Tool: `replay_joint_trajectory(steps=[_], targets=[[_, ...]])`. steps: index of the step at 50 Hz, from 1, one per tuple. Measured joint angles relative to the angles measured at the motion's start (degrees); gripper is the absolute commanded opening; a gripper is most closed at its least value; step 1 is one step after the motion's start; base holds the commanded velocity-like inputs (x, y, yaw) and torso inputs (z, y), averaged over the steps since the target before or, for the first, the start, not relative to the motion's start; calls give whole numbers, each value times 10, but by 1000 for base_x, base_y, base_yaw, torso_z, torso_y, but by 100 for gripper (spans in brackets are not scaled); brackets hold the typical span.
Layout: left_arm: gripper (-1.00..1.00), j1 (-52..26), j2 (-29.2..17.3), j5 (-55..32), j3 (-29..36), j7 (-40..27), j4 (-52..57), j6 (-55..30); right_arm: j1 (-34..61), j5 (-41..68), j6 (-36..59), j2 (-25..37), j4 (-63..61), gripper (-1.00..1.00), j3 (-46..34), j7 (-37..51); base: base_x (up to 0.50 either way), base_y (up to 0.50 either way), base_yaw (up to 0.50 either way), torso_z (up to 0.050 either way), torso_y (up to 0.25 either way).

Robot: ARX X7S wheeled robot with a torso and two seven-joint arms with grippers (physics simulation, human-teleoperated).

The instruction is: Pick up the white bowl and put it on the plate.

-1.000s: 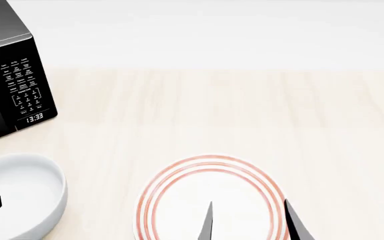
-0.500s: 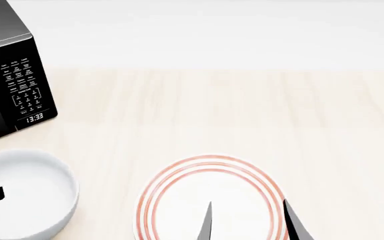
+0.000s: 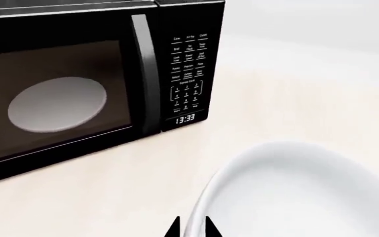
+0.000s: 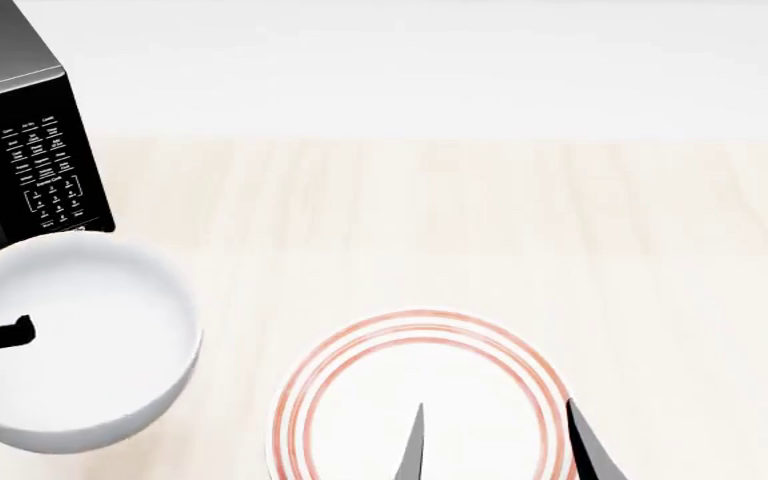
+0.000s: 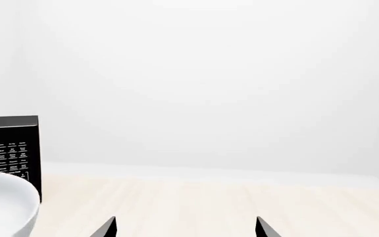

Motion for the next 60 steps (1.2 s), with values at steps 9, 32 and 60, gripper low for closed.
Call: replay_joint_trajectory(steps=[9, 32, 60], targets=[[-100, -55, 20, -8, 22, -3, -3, -24, 1, 1, -1, 2, 1, 100, 0, 2, 0, 0, 0, 0, 0], [-100, -167, 106, -27, 77, -7, -28, -54, 4, 5, -1, 5, 3, 100, -3, 6, 0, 0, 0, 0, 0], [-100, -199, 196, -34, 124, 5, -88, -20, 5, 9, -8, 8, 10, 100, -6, 8, 0, 0, 0, 0, 1]])
